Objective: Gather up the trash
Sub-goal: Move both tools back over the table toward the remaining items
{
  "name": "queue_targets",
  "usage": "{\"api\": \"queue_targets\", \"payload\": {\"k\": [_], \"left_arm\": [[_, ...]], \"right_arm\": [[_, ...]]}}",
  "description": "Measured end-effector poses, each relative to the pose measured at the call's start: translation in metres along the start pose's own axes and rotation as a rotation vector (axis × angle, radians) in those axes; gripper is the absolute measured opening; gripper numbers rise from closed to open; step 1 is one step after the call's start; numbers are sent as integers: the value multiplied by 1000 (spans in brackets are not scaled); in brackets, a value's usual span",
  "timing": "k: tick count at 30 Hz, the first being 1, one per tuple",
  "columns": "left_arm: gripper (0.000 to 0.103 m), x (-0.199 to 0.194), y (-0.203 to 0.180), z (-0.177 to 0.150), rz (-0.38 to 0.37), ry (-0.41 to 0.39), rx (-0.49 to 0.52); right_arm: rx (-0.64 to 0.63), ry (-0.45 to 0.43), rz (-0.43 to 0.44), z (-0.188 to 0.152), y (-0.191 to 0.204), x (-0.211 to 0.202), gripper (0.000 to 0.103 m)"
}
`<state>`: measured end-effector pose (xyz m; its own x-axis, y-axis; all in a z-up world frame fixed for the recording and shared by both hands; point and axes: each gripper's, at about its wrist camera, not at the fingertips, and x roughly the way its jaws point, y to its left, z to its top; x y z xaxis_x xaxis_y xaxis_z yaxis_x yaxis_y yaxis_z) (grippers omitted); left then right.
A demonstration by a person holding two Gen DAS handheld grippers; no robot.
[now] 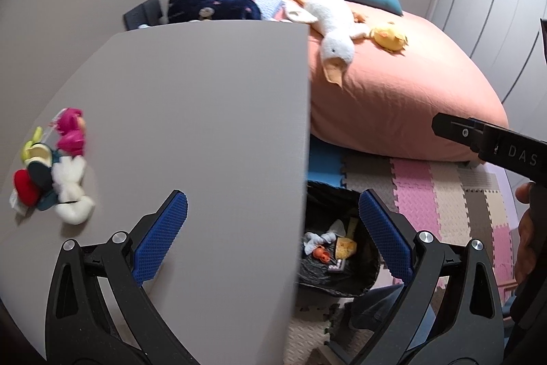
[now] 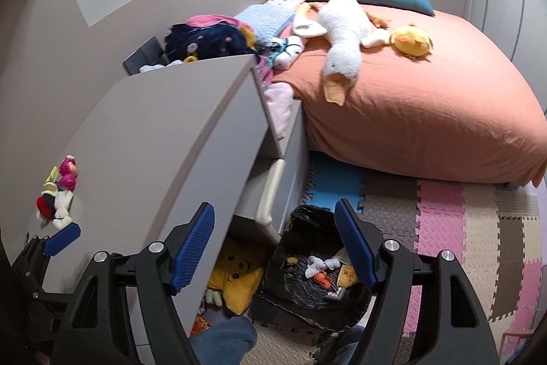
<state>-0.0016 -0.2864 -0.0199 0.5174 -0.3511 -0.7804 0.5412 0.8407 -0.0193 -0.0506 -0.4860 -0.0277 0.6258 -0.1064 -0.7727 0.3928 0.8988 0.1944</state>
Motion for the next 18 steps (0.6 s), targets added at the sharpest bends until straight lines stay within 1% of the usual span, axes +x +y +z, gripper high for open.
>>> {"api": "queue_targets", "payload": {"k": [11,18], "left_arm": [[97,-23,68,-13,82,-25,-81],[97,-40,106,-23,130,-46,-123]], "right_arm": [[-106,14,70,0,74,14,74],[-170,44,122,-4,121,24,74]]}}
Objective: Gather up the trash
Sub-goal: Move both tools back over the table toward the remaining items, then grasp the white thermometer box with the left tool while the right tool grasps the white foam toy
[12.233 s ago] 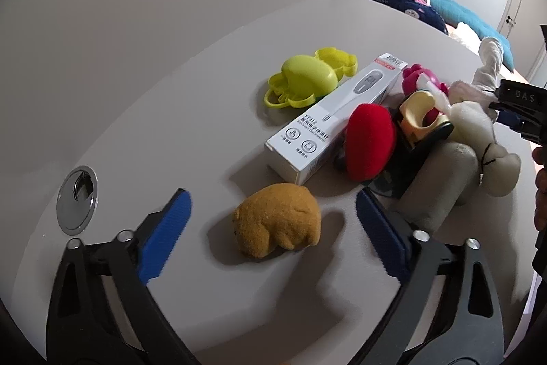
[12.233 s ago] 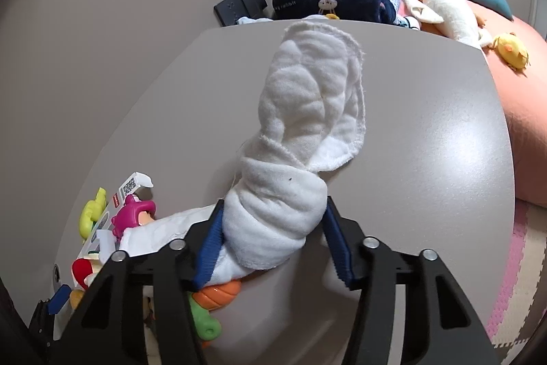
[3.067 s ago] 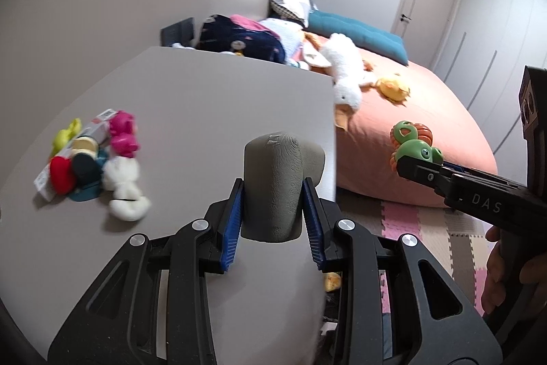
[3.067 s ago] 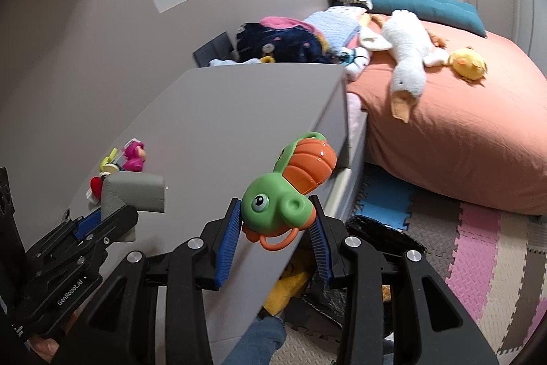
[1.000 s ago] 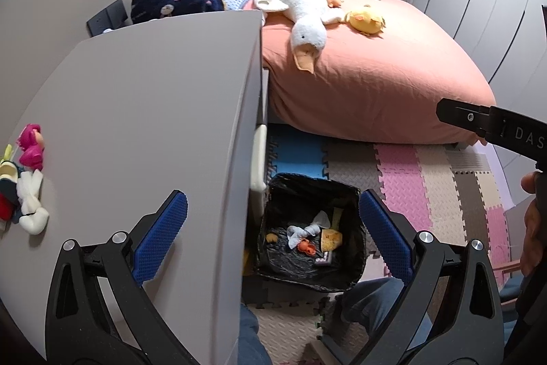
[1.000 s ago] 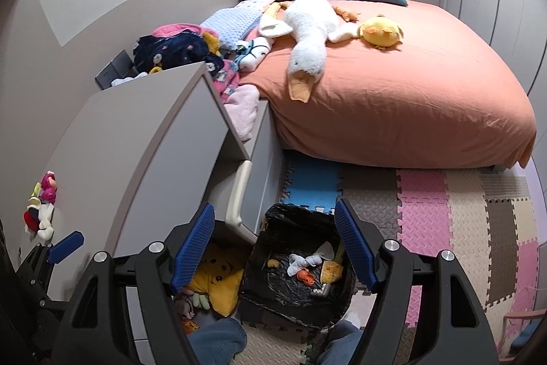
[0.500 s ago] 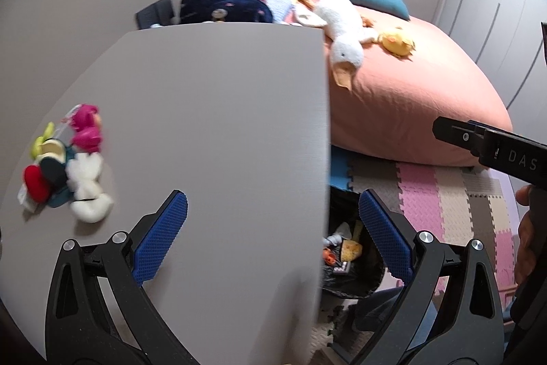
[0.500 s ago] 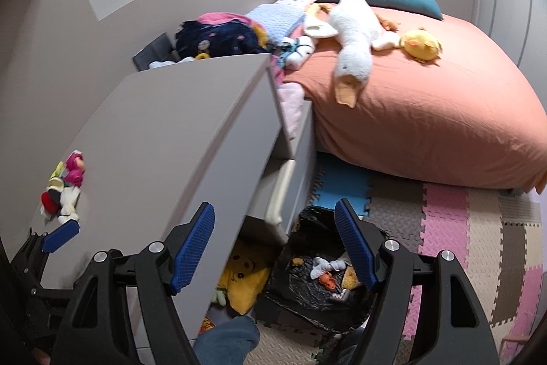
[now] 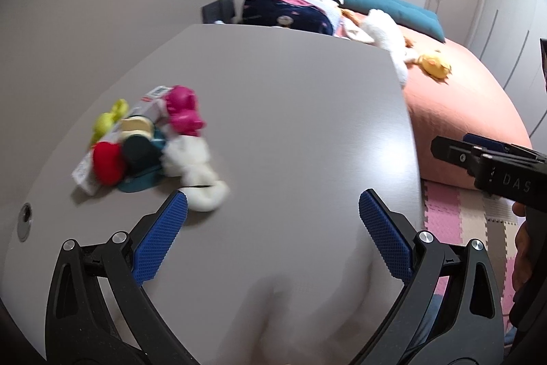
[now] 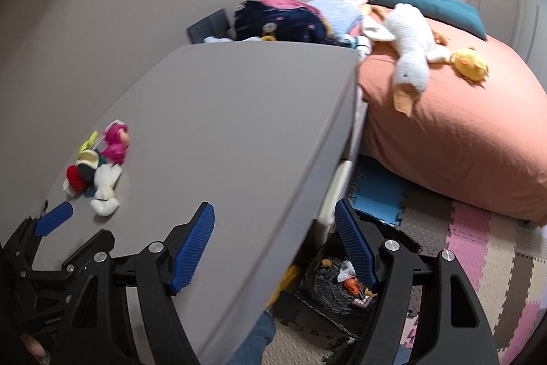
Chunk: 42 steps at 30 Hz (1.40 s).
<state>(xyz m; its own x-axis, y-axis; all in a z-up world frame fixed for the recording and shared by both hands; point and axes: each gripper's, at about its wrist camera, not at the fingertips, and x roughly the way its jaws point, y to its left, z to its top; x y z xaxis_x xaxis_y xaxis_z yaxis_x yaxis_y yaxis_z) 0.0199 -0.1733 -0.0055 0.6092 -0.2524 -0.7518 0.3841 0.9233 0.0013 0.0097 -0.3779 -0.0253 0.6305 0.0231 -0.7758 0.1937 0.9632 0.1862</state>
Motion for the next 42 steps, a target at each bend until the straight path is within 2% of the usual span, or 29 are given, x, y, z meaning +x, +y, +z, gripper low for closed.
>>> {"api": "queue_targets", "payload": {"k": [20,26,31,33,42], "left_arm": [[96,-10,112,-13,125,-10,-105],[87,-10,141,-15,148,-11,-135],[70,-1,166,-14,174,2,-155],[67,4,172,-13,176,11,-159],[67,33,185,-7,195,53,-119]], "right_arm": [[-129,53,130,9,110,39,74],[-172,73,156,9,141,51,74],[-208,89,168,8,164,61,74],[-228,94,168,8,173,66,74],[-274,118,149,13,197,91,74]]}}
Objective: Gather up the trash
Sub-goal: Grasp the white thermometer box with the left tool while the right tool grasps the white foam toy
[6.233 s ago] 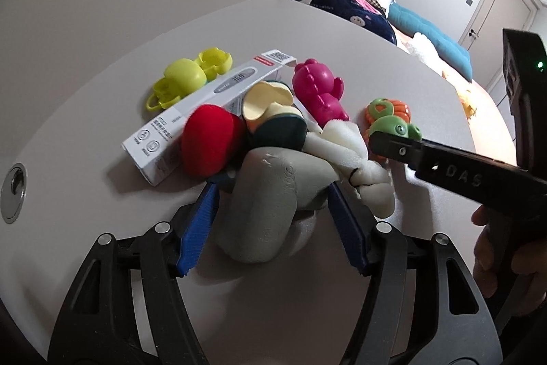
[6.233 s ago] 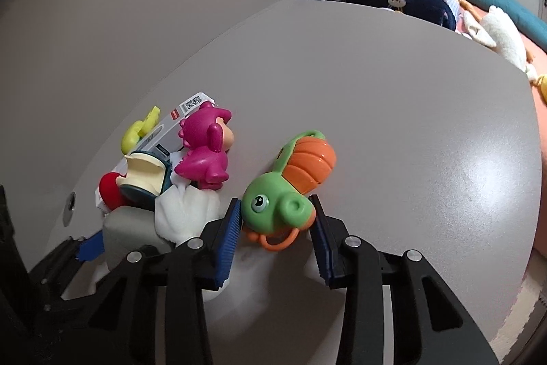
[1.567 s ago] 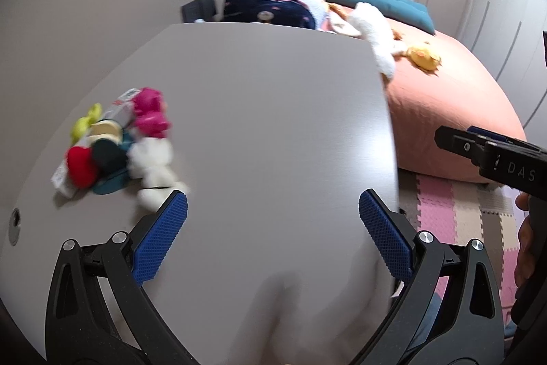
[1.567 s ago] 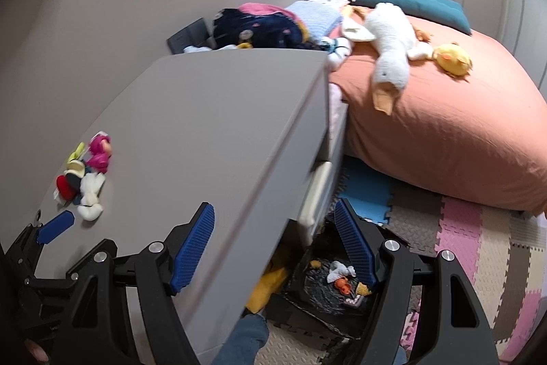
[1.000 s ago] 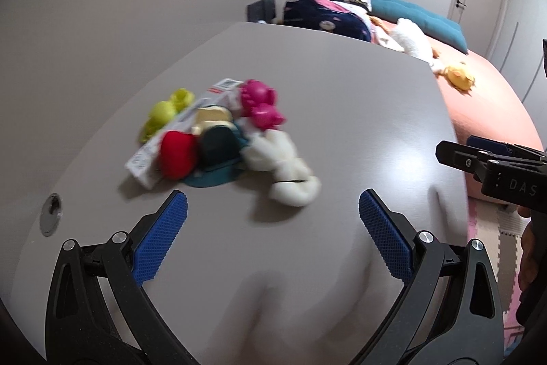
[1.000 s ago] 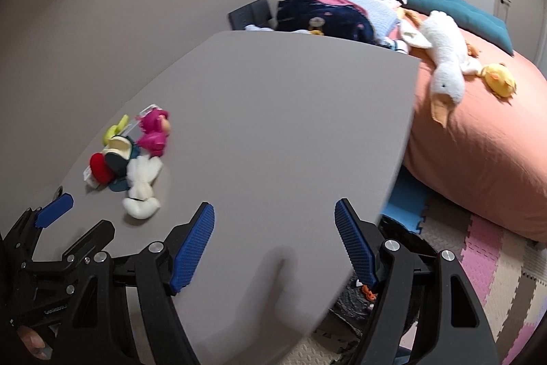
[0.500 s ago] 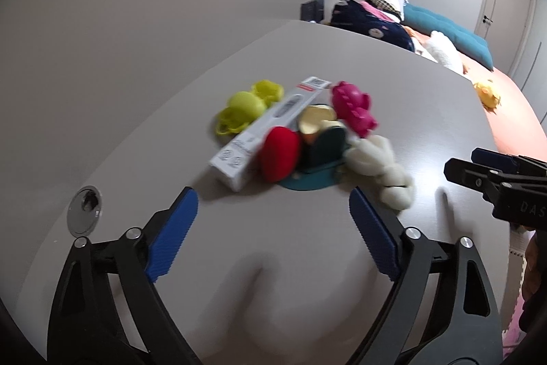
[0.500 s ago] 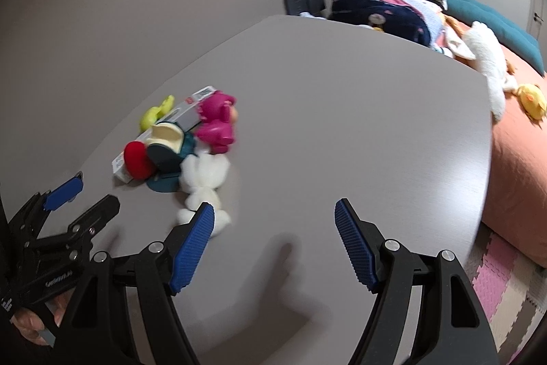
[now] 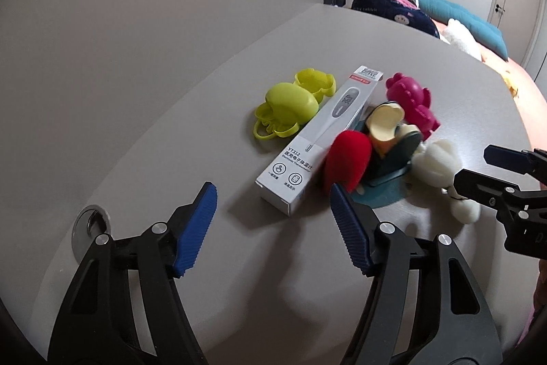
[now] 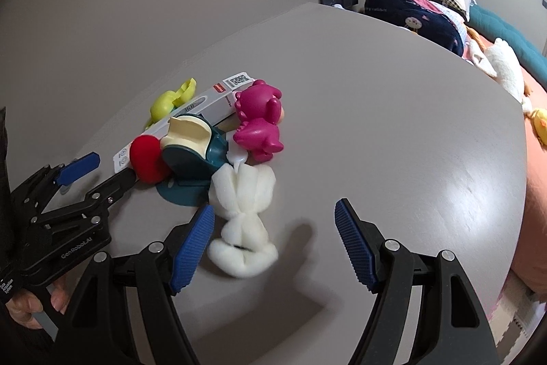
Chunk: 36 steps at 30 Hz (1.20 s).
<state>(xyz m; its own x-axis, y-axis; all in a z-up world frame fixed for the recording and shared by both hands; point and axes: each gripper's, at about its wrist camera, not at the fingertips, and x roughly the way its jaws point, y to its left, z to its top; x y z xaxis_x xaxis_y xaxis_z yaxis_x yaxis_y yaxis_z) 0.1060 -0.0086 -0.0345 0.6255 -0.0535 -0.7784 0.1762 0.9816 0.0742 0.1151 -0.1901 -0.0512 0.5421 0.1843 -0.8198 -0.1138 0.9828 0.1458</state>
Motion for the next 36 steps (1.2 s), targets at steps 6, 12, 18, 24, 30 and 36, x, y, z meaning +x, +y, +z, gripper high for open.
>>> {"api": "queue_targets", "payload": {"k": [6,12,18,24,30,36], "left_arm": [[67,13,-2,6,-27,13,16],[67,22,-9,15,-58,14,39],[67,31,-9,25,-92,27,42],[48,37,-6,26,-109,49,15],[36,32,-8,22,-70,10,1],[28,12,-14,22,-41,-67,-13]], "right_arm": [[-29,13,-13,4,6,12,72],[-41,30,8,7,6,21,48],[-61,37,59,7,11,22,28],[-41,24,96,7,5,21,27],[-19,13,133,6,1,17,25],[-7,-1,143,2,-6,7,24]]}}
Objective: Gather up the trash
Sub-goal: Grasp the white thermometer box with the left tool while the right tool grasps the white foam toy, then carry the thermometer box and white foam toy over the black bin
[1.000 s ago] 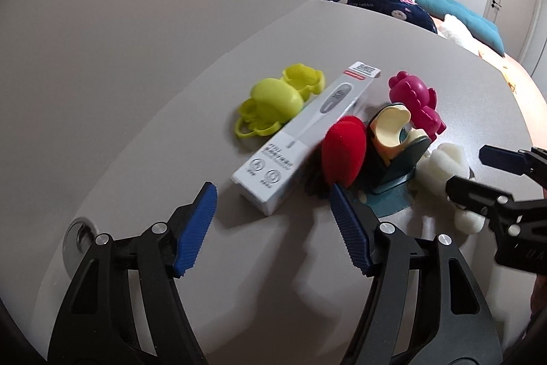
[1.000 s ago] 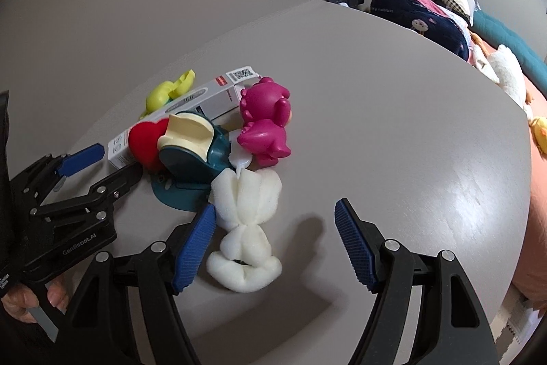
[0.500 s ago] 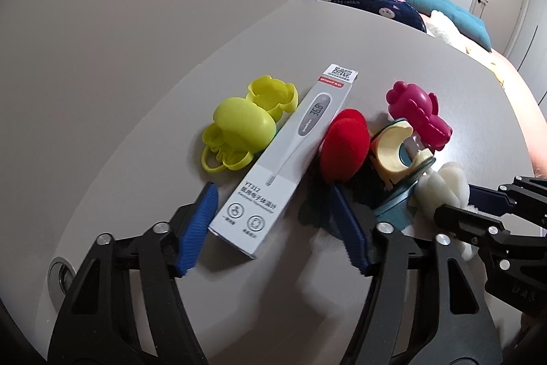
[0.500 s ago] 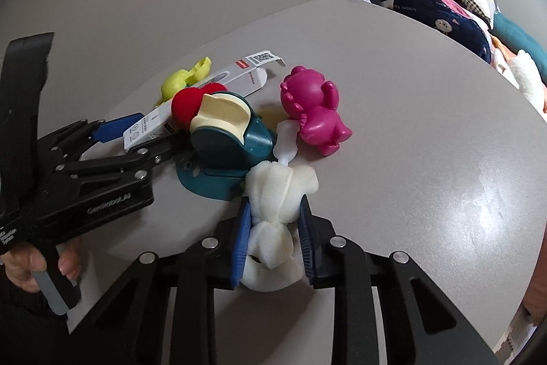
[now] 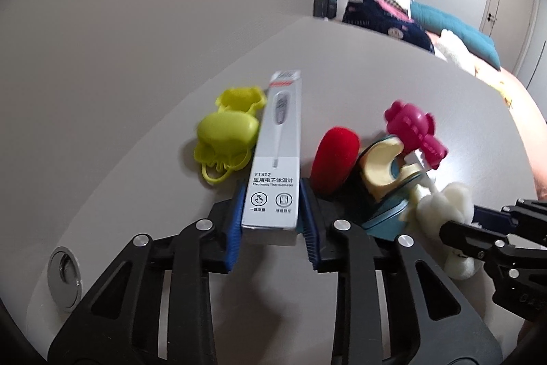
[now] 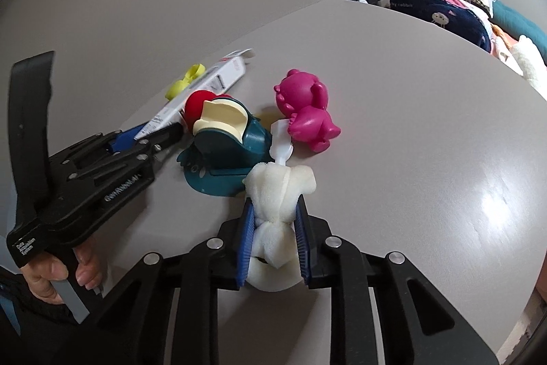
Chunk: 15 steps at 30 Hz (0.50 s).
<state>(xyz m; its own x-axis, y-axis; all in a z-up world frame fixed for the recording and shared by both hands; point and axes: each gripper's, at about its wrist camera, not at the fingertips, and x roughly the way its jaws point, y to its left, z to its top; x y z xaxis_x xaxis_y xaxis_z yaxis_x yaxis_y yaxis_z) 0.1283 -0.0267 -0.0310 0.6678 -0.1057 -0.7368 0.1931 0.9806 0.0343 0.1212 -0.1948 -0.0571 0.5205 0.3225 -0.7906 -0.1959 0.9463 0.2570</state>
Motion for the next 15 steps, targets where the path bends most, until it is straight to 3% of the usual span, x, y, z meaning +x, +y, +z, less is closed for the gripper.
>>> {"api": "queue_targets", "payload": {"k": [9,15], "left_arm": [[27,-41,-6,-1,12,-113,-43],[27,-70,-14,-2,-18,-153,-65]], "right_arm": [[26,-47,-2,-9,-10,-31,24],[43,-74,-11,-19,-15,-54,24]]}}
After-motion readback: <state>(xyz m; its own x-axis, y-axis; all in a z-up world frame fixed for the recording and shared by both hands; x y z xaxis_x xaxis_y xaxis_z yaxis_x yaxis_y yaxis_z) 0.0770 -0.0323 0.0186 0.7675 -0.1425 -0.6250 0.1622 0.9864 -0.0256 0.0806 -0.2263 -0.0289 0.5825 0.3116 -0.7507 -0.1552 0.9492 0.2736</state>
